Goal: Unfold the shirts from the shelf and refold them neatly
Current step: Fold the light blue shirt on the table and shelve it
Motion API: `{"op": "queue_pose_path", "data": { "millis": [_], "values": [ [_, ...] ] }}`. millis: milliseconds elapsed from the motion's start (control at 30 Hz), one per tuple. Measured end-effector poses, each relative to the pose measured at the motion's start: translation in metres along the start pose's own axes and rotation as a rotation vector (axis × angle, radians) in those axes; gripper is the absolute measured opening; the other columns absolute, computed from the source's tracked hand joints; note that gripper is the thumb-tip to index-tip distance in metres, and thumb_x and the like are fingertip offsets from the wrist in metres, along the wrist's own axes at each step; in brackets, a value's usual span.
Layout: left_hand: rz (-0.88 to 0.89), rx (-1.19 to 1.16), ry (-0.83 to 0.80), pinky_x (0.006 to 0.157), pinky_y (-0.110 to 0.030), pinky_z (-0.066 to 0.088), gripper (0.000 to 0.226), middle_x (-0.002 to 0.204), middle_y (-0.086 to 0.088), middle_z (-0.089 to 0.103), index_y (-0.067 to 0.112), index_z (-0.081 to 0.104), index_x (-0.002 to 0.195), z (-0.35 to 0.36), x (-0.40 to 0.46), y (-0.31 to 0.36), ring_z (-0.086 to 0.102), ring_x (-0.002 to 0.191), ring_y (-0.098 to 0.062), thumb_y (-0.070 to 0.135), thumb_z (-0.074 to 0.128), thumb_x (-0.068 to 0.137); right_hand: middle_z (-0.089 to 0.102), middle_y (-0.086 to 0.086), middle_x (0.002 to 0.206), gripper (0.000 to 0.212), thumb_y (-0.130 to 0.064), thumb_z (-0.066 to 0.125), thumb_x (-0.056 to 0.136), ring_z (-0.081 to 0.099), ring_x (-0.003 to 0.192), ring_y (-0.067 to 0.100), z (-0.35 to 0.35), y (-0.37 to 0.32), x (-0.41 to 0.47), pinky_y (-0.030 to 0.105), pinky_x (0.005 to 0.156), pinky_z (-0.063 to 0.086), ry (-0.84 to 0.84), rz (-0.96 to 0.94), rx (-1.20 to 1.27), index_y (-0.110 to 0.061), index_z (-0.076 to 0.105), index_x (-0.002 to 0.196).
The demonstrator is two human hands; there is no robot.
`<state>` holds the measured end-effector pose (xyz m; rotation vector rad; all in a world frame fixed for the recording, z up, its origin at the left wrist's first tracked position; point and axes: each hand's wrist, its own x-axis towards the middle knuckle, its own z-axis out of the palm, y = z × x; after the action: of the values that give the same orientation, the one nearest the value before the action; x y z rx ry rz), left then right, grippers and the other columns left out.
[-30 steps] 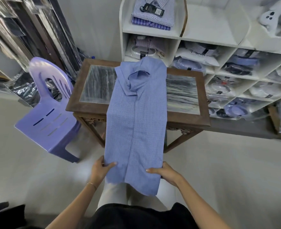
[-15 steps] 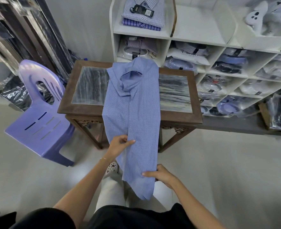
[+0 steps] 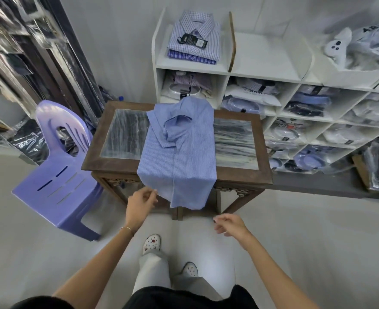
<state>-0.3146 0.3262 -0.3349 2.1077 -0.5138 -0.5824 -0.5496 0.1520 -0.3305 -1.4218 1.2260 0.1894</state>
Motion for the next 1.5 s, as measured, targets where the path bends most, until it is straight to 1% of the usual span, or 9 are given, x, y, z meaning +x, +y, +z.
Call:
{"op": "queue_pose_path", "data": {
  "millis": [400, 633, 767, 900, 1000, 1133, 1233, 1400, 1500],
  "values": [
    [0.218, -0.219, 0.104, 0.057, -0.012, 0.051, 0.019, 0.071, -0.007, 0.069, 0.006, 0.069, 0.089, -0.037, 0.118, 0.119, 0.064, 0.059, -0.005, 0.018, 0.056, 0.096, 0.07, 0.005, 0.08, 0.017, -0.016, 0.052, 0.097, 0.066, 0.068, 0.013, -0.057, -0.198, 0.051, 0.017, 0.059, 0.052, 0.173, -0.375, 0.205, -0.013, 0.069, 0.093],
    [0.257, -0.204, 0.077, 0.07, -0.025, 0.054, 0.018, 0.078, -0.005, 0.071, 0.008, 0.069, 0.093, -0.042, 0.231, 0.153, 0.067, 0.071, -0.013, 0.021, 0.056, 0.096, 0.067, 0.005, 0.094, 0.015, -0.018, 0.055, 0.095, 0.064, 0.066, 0.013, -0.057, -0.261, 0.114, 0.024, 0.06, 0.051, 0.252, -0.359, 0.216, -0.012, 0.069, 0.097],
    [0.245, -0.134, -0.042, 0.08, -0.025, 0.051, 0.011, 0.087, -0.004, 0.071, 0.012, 0.068, 0.096, -0.029, 0.288, 0.164, 0.067, 0.083, -0.017, 0.019, 0.059, 0.094, 0.064, -0.007, 0.089, 0.018, -0.02, 0.055, 0.096, 0.063, 0.064, 0.01, -0.059, -0.276, 0.139, 0.02, 0.055, 0.046, 0.225, -0.316, 0.12, -0.011, 0.068, 0.106],
    [0.284, 0.015, -0.166, 0.072, -0.005, 0.043, 0.014, 0.095, -0.002, 0.068, 0.007, 0.069, 0.101, -0.006, 0.322, 0.175, 0.06, 0.085, -0.012, 0.012, 0.059, 0.093, 0.067, -0.004, 0.097, 0.014, -0.017, 0.055, 0.096, 0.063, 0.062, 0.011, -0.066, -0.28, 0.16, 0.014, 0.048, 0.043, 0.185, -0.281, 0.065, -0.012, 0.069, 0.096],
    [0.238, 0.072, -0.259, 0.08, -0.02, 0.048, 0.015, 0.094, -0.004, 0.068, 0.008, 0.067, 0.101, 0.015, 0.338, 0.179, 0.061, 0.085, -0.014, 0.02, 0.063, 0.092, 0.07, 0.001, 0.097, 0.015, -0.011, 0.055, 0.094, 0.062, 0.06, 0.015, -0.081, -0.289, 0.178, 0.014, 0.045, 0.042, 0.236, -0.289, 0.087, -0.011, 0.069, 0.09],
    [0.177, 0.278, -0.351, 0.06, -0.025, 0.039, 0.032, 0.064, 0.003, 0.055, 0.014, 0.055, 0.073, 0.026, 0.351, 0.181, 0.049, 0.061, -0.011, 0.04, 0.07, 0.084, 0.069, 0.004, 0.095, 0.017, -0.009, 0.051, 0.096, 0.061, 0.067, 0.012, -0.107, -0.308, 0.214, 0.015, 0.047, 0.044, 0.288, -0.277, 0.064, -0.007, 0.068, 0.099],
    [0.197, 0.305, -0.356, 0.051, -0.019, 0.029, 0.038, 0.056, 0.004, 0.044, 0.014, 0.048, 0.064, 0.021, 0.354, 0.178, 0.038, 0.052, -0.009, 0.037, 0.069, 0.085, 0.065, 0.006, 0.096, 0.019, -0.003, 0.049, 0.096, 0.06, 0.076, 0.013, -0.123, -0.323, 0.246, 0.012, 0.05, 0.047, 0.272, -0.302, 0.013, 0.001, 0.067, 0.102],
    [0.131, 0.077, -0.345, 0.059, -0.01, 0.038, 0.025, 0.063, 0.004, 0.059, 0.013, 0.058, 0.068, 0.004, 0.355, 0.171, 0.052, 0.056, 0.001, 0.026, 0.07, 0.086, 0.062, 0.025, 0.116, 0.026, -0.004, 0.042, 0.099, 0.056, 0.072, 0.019, -0.129, -0.348, 0.296, 0.02, 0.055, 0.046, 0.087, -0.22, -0.012, -0.004, 0.063, 0.115],
    [0.104, 0.175, -0.327, 0.059, -0.008, 0.039, 0.02, 0.066, 0.004, 0.066, 0.018, 0.063, 0.067, -0.007, 0.361, 0.162, 0.057, 0.06, -0.002, 0.026, 0.073, 0.083, 0.056, 0.009, 0.122, 0.031, -0.025, 0.042, 0.102, 0.06, 0.091, 0.023, -0.127, -0.361, 0.311, 0.025, 0.064, 0.049, -0.147, -0.122, -0.107, -0.02, 0.054, 0.13]
  ]
}}
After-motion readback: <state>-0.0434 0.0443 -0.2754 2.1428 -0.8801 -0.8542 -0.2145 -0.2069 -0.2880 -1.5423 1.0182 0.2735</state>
